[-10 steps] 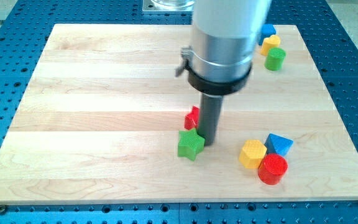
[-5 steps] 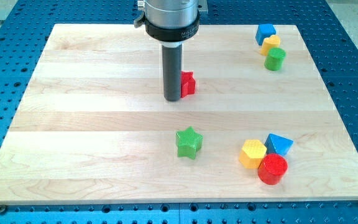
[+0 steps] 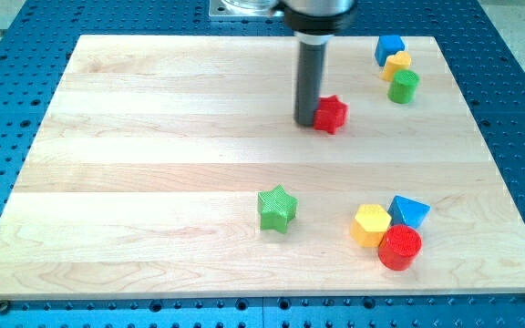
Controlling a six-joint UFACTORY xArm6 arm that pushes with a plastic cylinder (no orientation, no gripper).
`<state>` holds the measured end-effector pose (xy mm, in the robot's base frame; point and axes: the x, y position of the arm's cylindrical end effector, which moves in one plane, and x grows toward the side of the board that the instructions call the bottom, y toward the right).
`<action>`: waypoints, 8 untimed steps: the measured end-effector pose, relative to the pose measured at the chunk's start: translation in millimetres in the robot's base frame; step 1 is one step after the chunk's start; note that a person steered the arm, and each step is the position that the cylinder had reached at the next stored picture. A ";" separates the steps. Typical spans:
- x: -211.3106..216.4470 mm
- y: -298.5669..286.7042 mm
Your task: Place the red star and blue triangle in a vertical line
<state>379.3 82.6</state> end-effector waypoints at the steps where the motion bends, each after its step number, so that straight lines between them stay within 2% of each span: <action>1: 19.9 7.2; 2: 32.2 7.5; 4: 4.9 10.9; 8: 13.7 92.7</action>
<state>392.9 175.3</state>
